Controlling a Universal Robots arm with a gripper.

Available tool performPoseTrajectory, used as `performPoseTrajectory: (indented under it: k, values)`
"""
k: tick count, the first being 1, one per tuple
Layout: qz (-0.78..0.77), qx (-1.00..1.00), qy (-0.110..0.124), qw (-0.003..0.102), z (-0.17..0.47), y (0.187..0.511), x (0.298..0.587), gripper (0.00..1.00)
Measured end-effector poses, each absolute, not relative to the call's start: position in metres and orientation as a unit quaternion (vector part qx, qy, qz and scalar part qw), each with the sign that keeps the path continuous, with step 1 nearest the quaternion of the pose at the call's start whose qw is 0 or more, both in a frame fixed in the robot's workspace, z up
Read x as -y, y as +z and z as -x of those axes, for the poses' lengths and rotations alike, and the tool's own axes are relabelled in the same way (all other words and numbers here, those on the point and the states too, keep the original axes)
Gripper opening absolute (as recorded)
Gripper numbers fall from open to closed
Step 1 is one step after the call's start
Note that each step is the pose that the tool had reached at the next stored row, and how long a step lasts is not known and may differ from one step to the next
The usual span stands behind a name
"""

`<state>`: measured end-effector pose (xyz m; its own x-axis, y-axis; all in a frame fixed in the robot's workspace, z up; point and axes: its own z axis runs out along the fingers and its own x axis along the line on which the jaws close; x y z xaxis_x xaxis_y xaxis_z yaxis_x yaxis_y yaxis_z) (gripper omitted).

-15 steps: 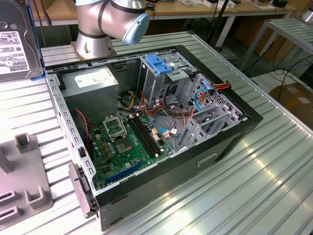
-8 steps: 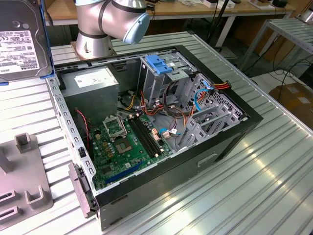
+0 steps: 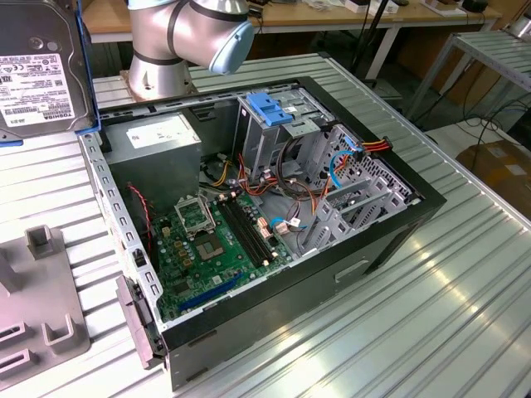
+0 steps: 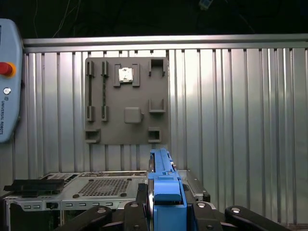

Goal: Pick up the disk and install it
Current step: 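Pick up the disk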

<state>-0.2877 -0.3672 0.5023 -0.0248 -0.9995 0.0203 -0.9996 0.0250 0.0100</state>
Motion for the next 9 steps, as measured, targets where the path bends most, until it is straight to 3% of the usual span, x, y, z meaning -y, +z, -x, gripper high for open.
performPoseTrajectory:
  k: [9]
  values:
    - [-0.697,0.717,0.006,0.009,0.2808,0.5011,0.3672,0.37]
